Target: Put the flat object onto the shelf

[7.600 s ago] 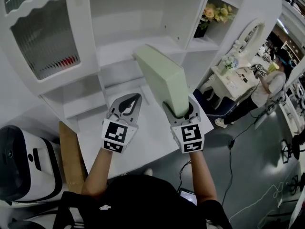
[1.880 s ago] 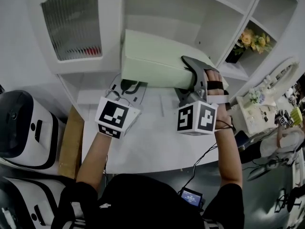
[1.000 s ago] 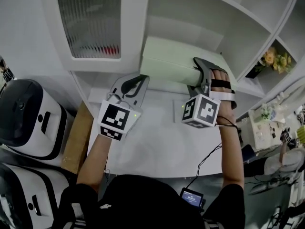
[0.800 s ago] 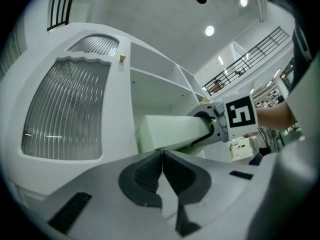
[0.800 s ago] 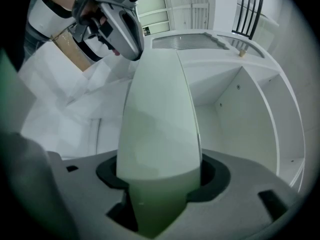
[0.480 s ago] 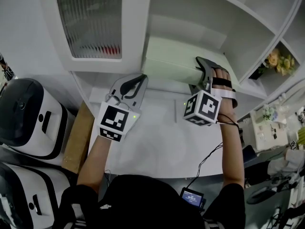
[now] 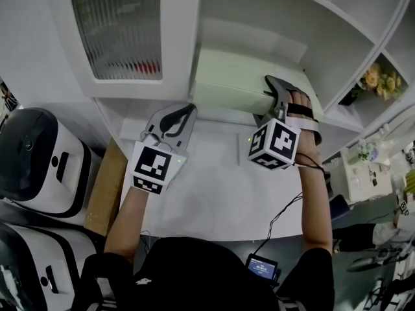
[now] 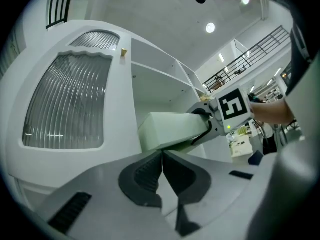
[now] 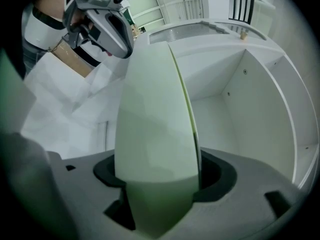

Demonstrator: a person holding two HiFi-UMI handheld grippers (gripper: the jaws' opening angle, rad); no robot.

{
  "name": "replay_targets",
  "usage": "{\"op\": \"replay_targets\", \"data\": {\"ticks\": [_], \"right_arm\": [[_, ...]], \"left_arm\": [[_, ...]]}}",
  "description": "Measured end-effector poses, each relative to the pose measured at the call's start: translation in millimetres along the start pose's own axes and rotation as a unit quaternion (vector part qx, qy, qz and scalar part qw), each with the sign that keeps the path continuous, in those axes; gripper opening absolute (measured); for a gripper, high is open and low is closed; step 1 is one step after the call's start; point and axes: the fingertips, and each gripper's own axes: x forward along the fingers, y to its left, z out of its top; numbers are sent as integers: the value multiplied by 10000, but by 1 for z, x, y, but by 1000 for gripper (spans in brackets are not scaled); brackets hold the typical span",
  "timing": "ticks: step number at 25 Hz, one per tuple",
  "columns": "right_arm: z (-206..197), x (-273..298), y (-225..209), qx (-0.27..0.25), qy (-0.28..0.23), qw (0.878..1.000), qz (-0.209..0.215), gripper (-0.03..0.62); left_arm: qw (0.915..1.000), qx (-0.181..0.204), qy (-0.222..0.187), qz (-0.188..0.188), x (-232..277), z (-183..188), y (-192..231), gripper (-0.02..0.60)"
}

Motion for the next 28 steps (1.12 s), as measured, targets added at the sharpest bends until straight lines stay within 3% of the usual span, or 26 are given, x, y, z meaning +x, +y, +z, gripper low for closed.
{"op": "replay_targets", "data": {"ticks": [9,28], "right_arm": [[-2,1,12,15,129,9990,427,373],[-12,23,25,-15,318,9976,616,407]], "left_arm": [[9999,-1,38,103,0,-3,5,6],[9998,-28,159,124,-3,-16,11,6]]}}
